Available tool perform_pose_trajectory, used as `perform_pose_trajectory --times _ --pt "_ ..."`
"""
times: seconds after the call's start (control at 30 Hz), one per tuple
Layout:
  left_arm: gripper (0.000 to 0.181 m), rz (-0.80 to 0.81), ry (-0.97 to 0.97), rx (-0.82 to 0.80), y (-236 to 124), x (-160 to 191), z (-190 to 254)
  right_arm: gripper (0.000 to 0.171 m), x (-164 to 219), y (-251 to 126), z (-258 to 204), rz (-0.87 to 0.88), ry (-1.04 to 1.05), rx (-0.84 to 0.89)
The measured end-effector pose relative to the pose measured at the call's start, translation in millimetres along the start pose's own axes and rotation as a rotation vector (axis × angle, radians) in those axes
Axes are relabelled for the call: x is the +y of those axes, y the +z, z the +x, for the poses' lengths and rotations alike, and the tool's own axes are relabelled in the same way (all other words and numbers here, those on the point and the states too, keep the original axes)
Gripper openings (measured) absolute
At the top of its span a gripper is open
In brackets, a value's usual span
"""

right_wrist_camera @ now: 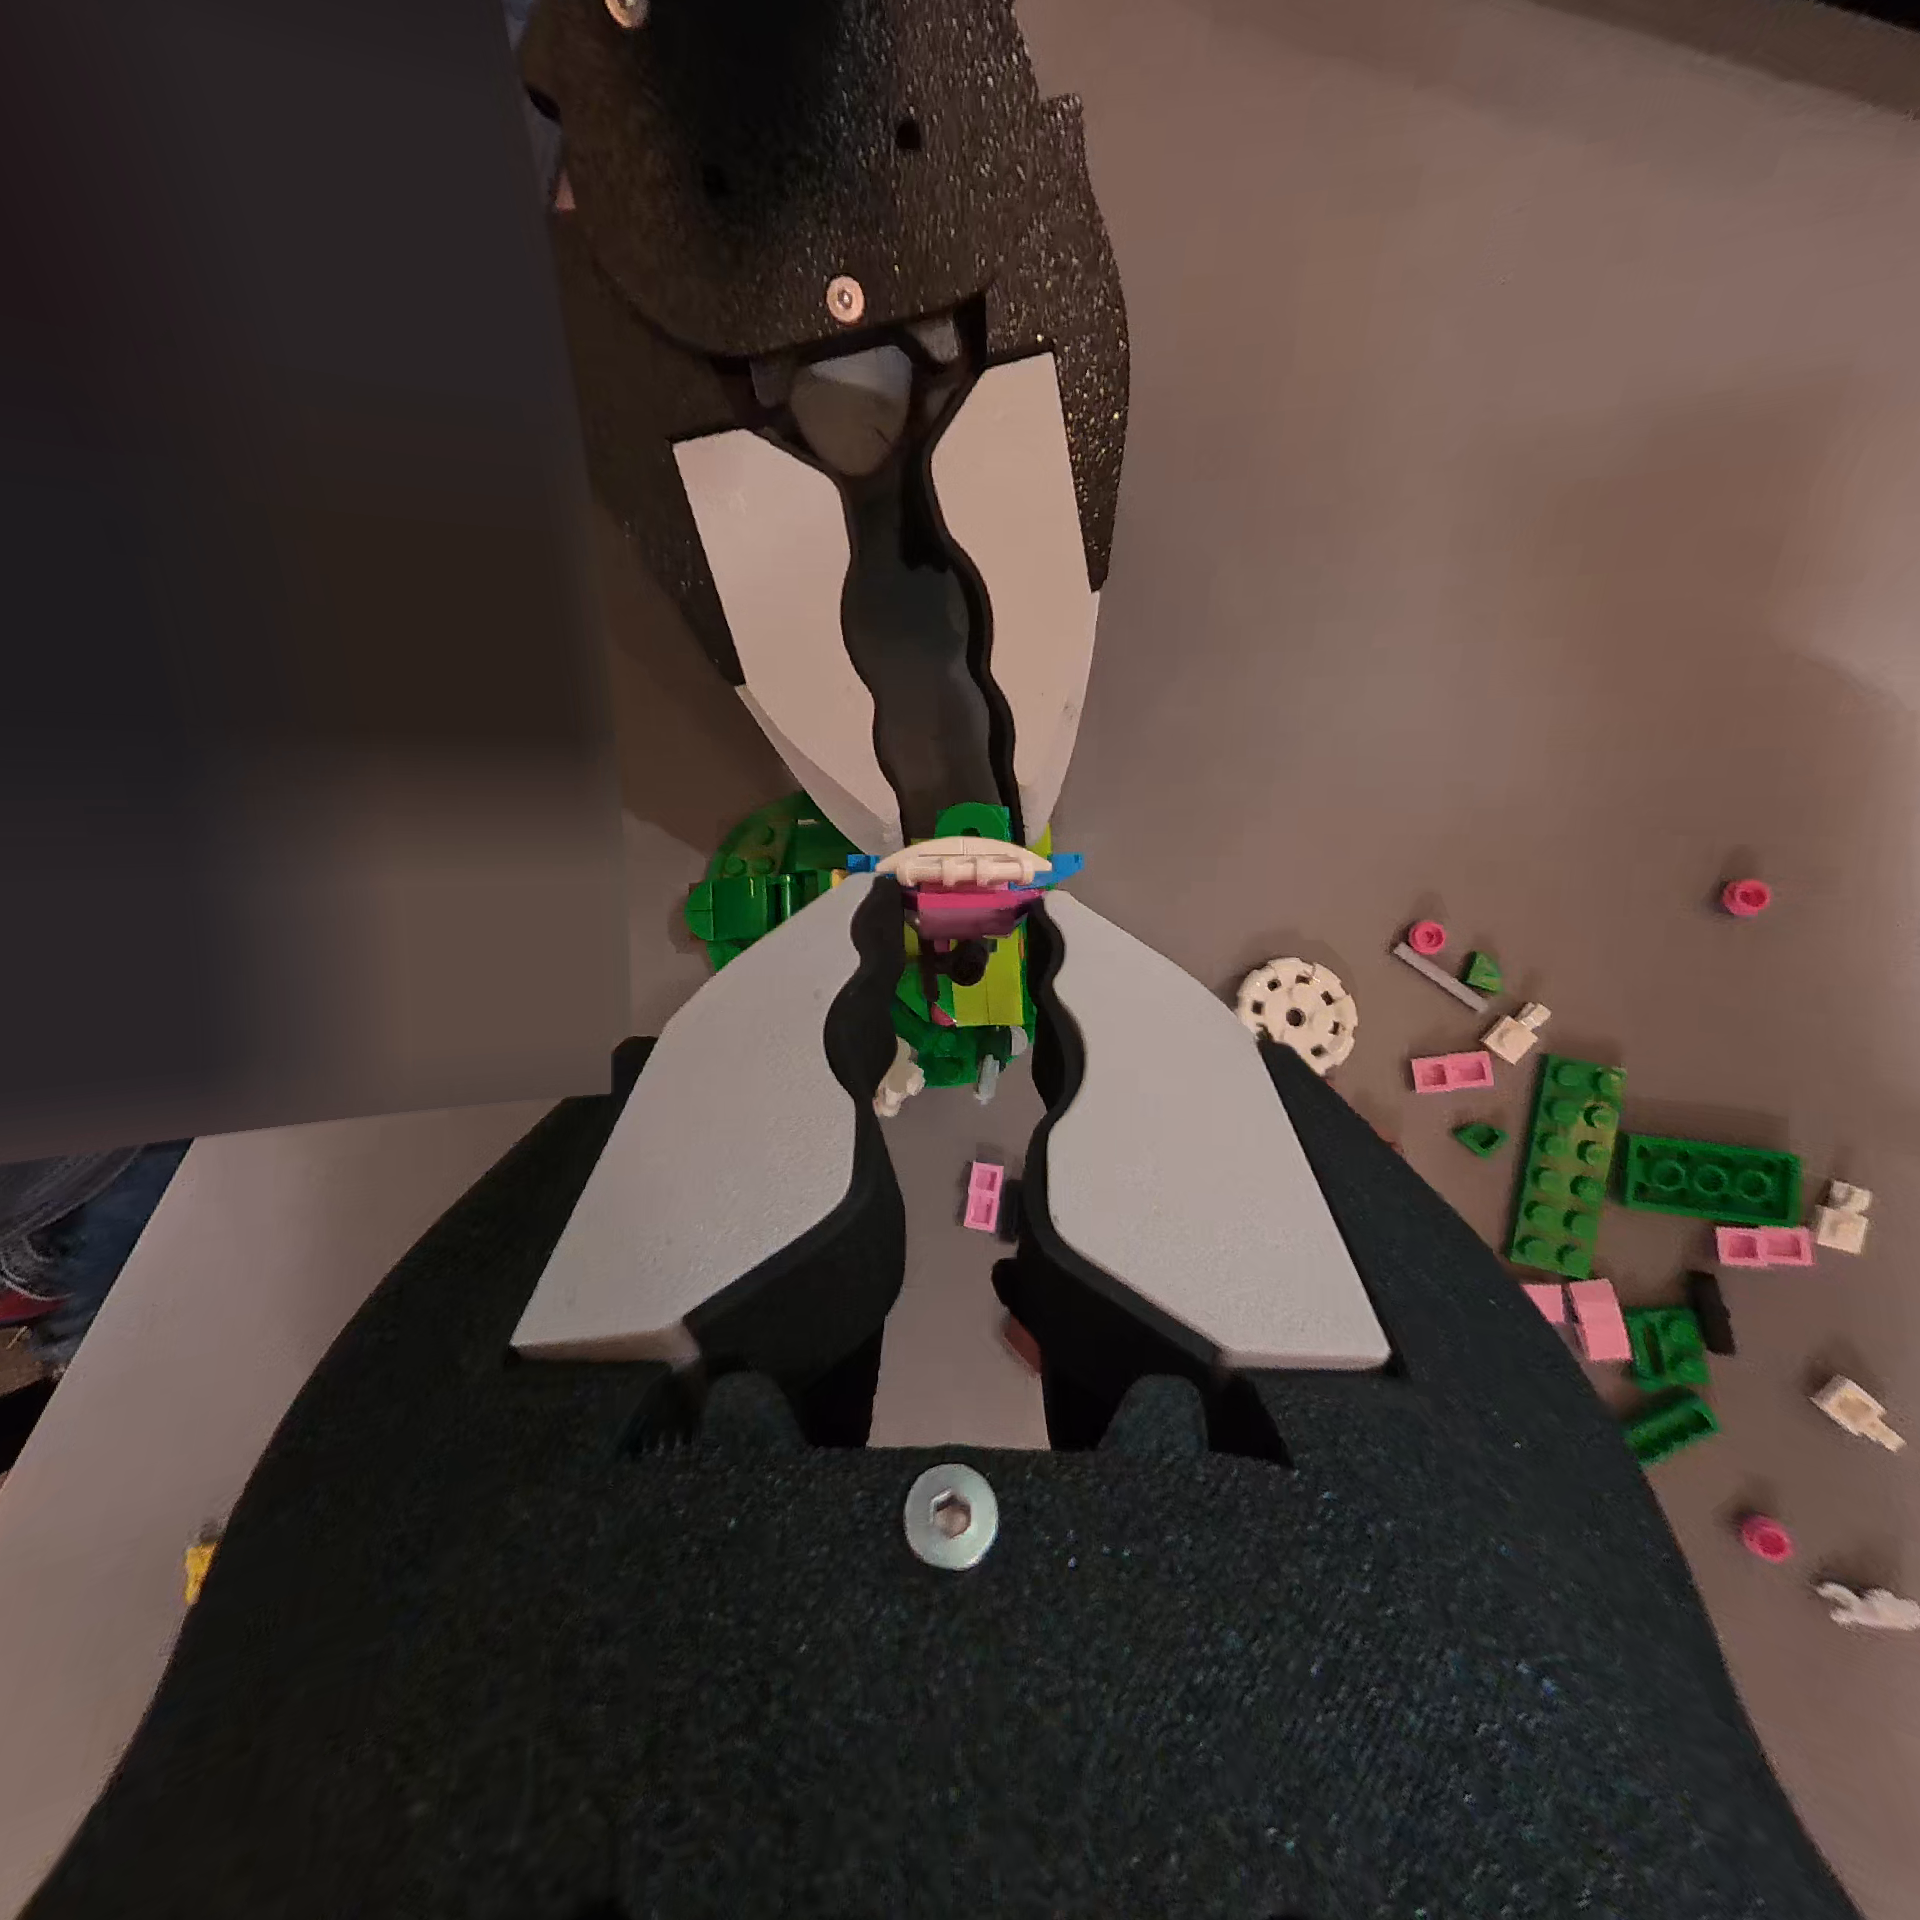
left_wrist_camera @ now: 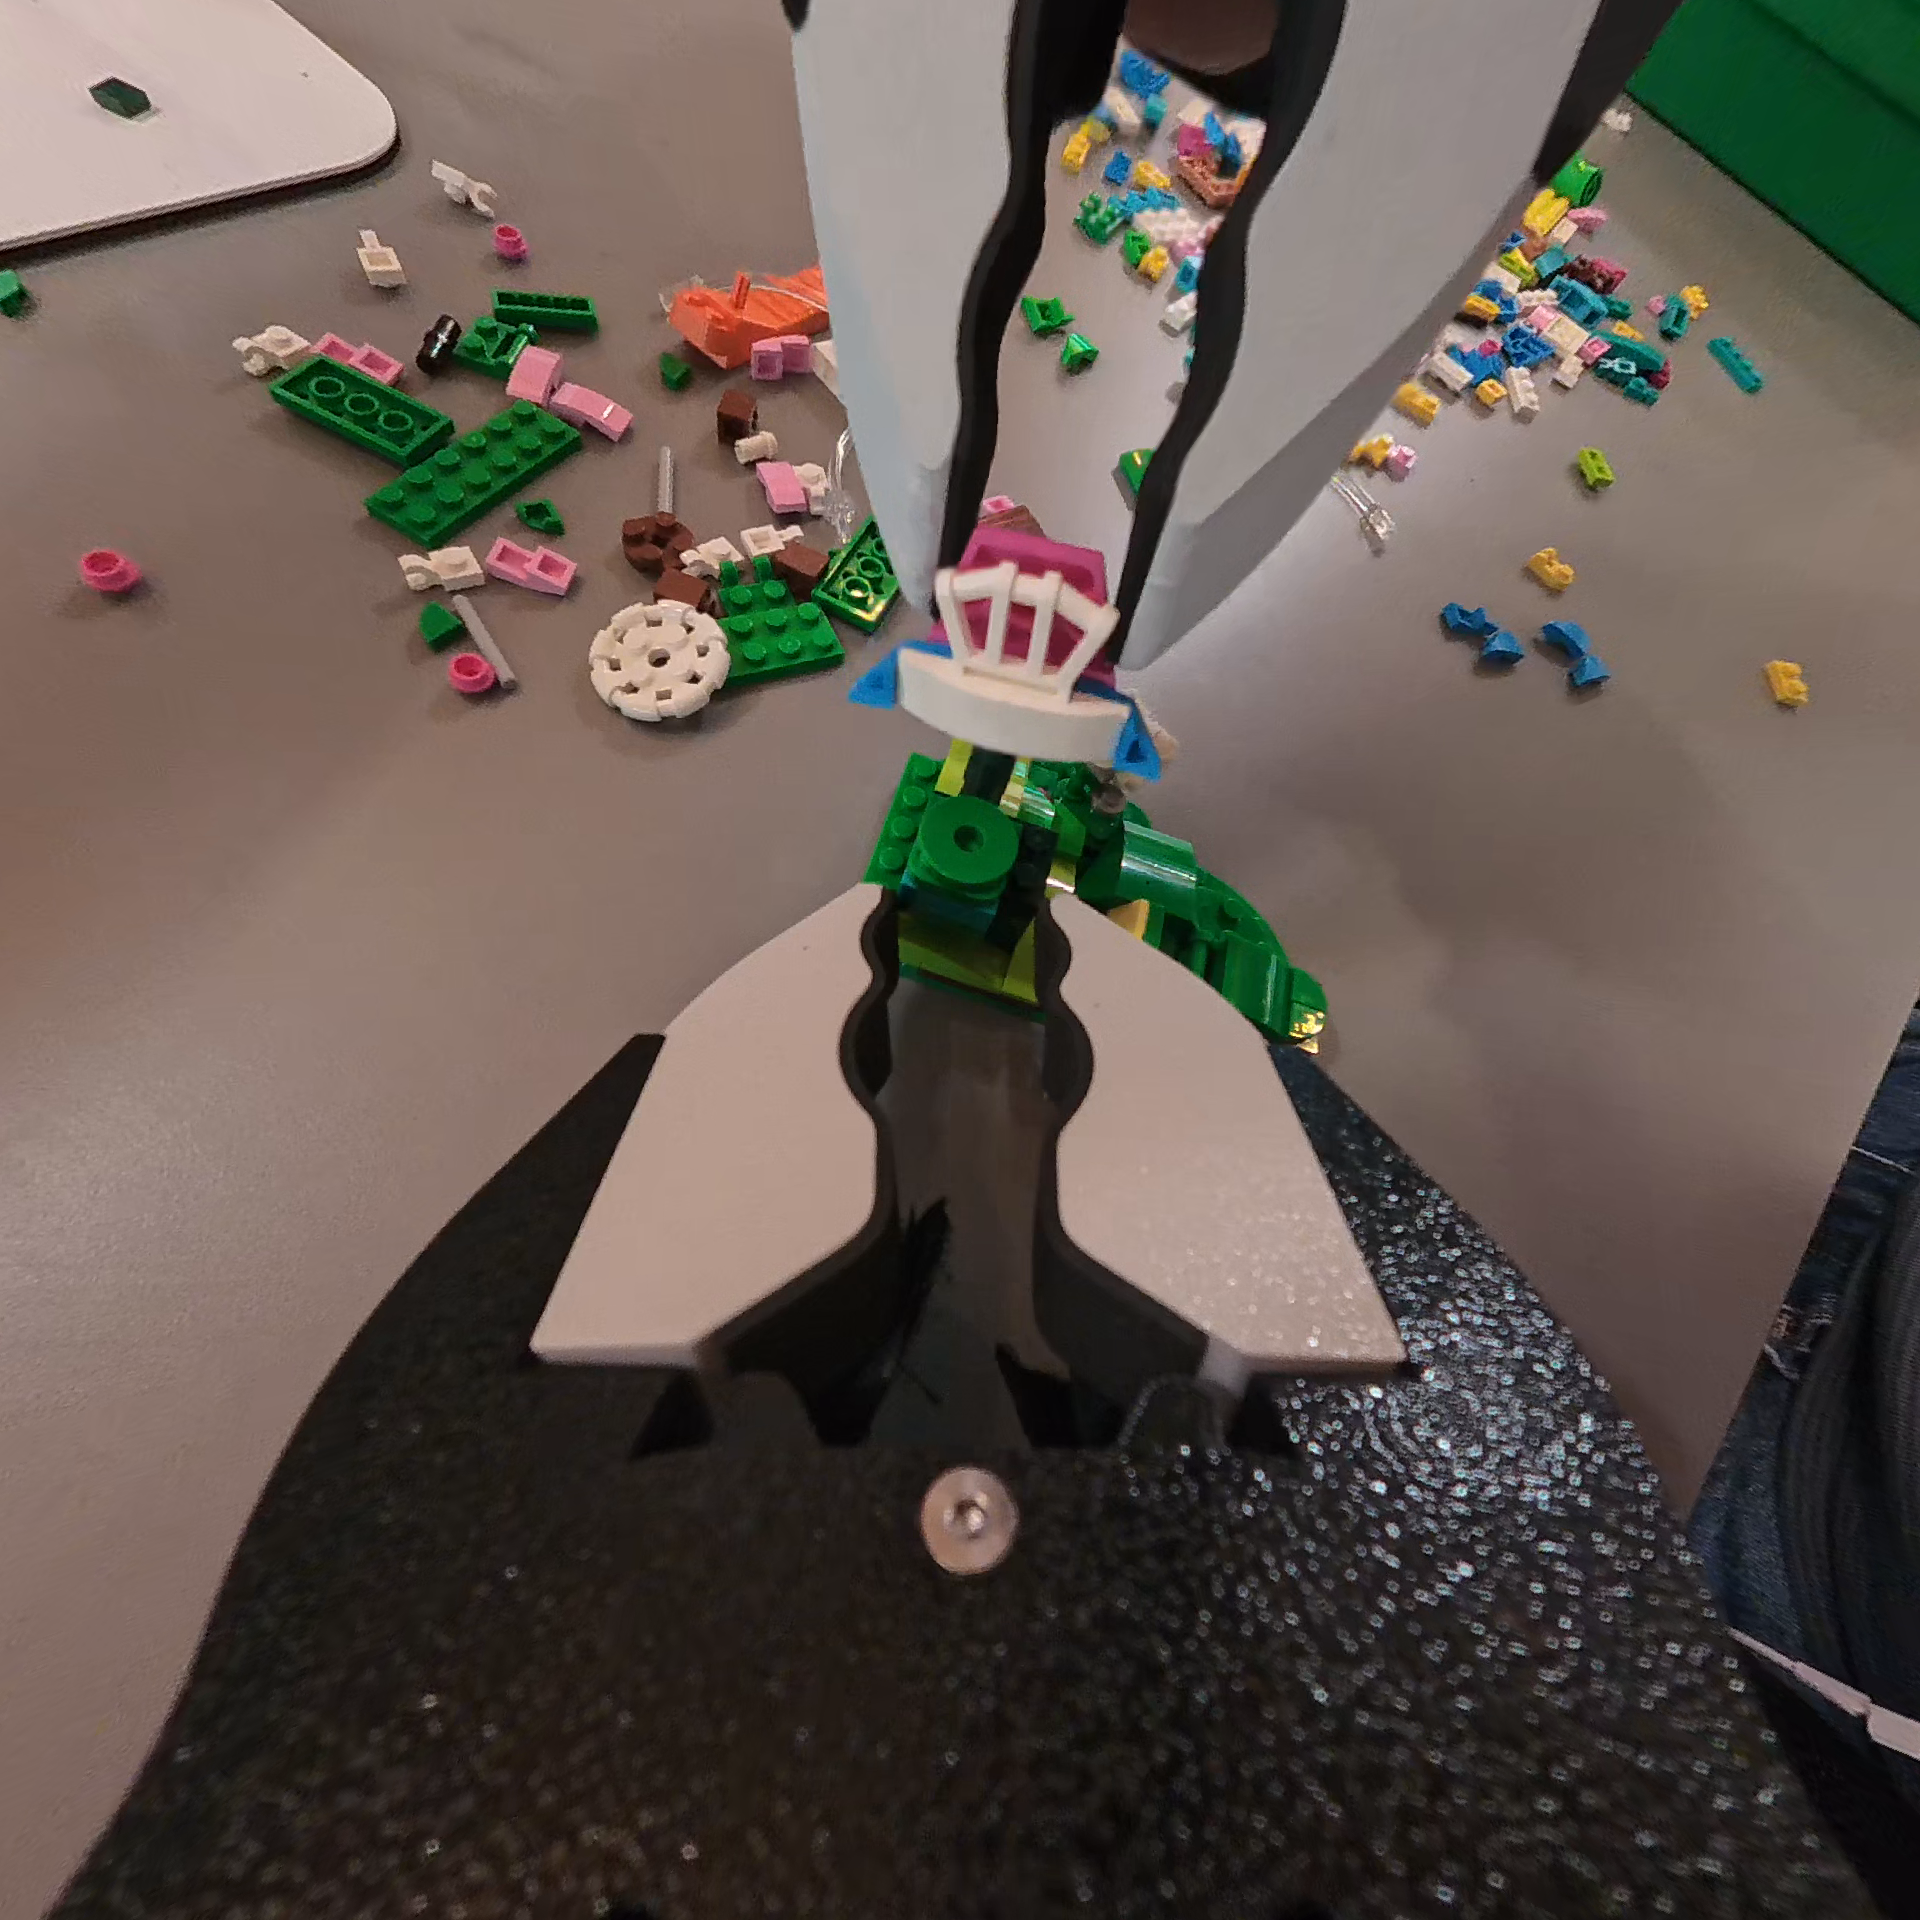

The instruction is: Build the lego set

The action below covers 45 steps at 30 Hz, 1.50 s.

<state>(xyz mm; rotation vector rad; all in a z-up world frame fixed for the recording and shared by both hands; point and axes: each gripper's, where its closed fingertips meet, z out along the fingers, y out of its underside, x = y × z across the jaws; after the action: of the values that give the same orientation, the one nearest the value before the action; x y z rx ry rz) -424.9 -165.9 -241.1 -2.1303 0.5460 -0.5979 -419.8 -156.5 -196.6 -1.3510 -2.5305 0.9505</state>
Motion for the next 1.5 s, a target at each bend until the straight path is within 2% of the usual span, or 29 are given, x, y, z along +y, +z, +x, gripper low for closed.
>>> perform_pose_trajectory --times 0.53,0.87,1.13,1.5 --pt "0.025 0.0 -0.001 0.007 0.2 0.0 0.7 0.022 1.2 10.5 -1.3 0.063 0.075 -0.151" --pt "0.025 0.0 -0.003 0.01 0.1 0.1 0.8 0.022 5.8 10.3 2.3 0.061 0.076 -0.142" --pt "0.025 0.0 -0.003 0.011 0.1 0.2 0.7 0.022 -3.3 7.2 2.2 0.154 0.088 -0.147" --pt "0.025 -0.001 -0.003 0.012 0.0 0.3 0.8 0.022 -0.5 10.5 2.5 0.135 0.045 -0.111"
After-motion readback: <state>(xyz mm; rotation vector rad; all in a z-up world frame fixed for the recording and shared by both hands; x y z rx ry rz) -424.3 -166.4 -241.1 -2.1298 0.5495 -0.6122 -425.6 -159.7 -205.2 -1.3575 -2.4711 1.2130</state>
